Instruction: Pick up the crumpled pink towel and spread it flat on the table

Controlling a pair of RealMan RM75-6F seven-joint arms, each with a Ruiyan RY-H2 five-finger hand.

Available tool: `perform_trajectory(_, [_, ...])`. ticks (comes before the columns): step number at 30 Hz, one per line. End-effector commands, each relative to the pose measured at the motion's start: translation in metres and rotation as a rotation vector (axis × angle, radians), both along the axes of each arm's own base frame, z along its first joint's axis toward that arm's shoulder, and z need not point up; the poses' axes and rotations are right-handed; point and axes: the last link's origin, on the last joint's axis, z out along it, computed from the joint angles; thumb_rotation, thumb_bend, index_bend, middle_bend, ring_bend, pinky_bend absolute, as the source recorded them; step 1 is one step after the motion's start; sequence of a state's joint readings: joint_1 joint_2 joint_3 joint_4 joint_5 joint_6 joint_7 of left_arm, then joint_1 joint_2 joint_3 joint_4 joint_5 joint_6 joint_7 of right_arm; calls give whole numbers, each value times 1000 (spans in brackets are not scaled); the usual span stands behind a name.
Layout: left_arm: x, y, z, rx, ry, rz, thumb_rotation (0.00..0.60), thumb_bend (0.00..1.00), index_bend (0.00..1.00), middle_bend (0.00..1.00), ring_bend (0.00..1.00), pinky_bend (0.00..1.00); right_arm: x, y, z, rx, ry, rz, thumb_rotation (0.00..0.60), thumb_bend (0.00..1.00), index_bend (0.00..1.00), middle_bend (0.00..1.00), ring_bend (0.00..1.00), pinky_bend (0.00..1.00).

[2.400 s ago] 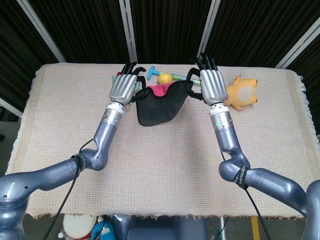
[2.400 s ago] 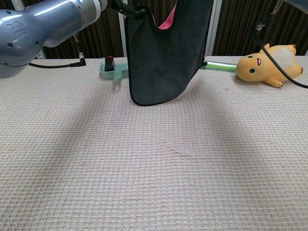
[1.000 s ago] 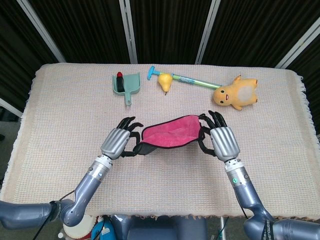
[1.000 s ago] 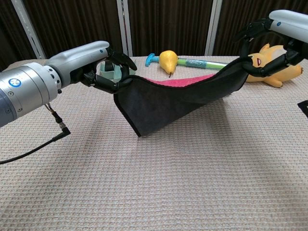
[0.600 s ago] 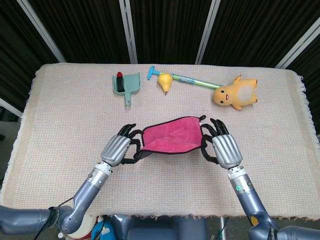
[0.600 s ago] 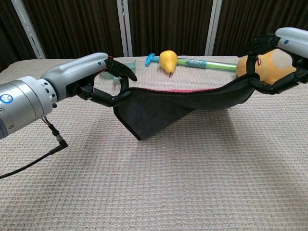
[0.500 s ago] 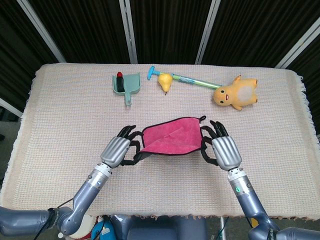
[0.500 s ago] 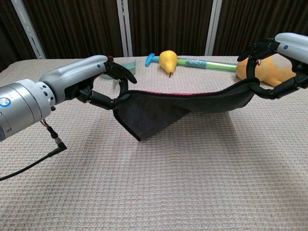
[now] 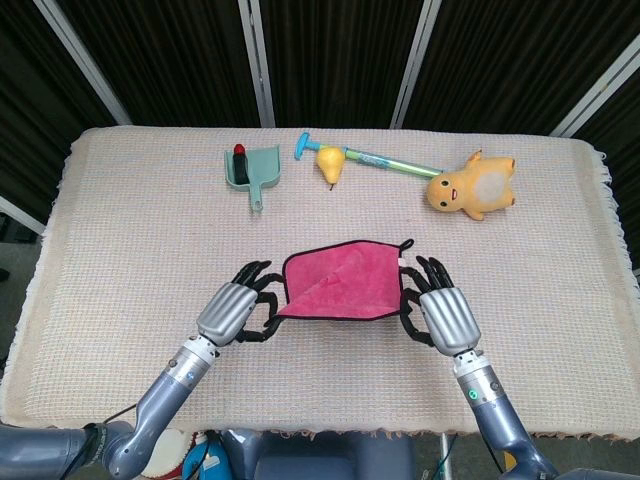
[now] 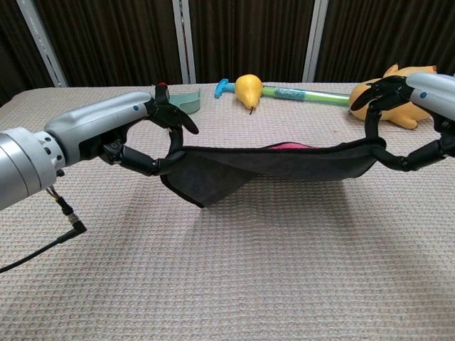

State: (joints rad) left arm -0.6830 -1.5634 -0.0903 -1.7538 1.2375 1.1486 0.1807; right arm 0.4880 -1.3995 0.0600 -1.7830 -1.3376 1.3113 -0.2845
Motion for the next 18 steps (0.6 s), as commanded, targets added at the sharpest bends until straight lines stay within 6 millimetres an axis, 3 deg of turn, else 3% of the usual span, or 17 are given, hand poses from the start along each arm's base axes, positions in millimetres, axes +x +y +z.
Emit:
perform_trajectory(1, [-3,-2,0,-6,6,-1,600,426,610,193,0,37,-1,2,-2,5,1,-1,600,496,615,221,34,66])
perform_trajectory(18, [-21,-20,-7,-77,59,-14,600,426,608,193,0,37,1,21,-27,87,5,14,600,496,615,221,34,66])
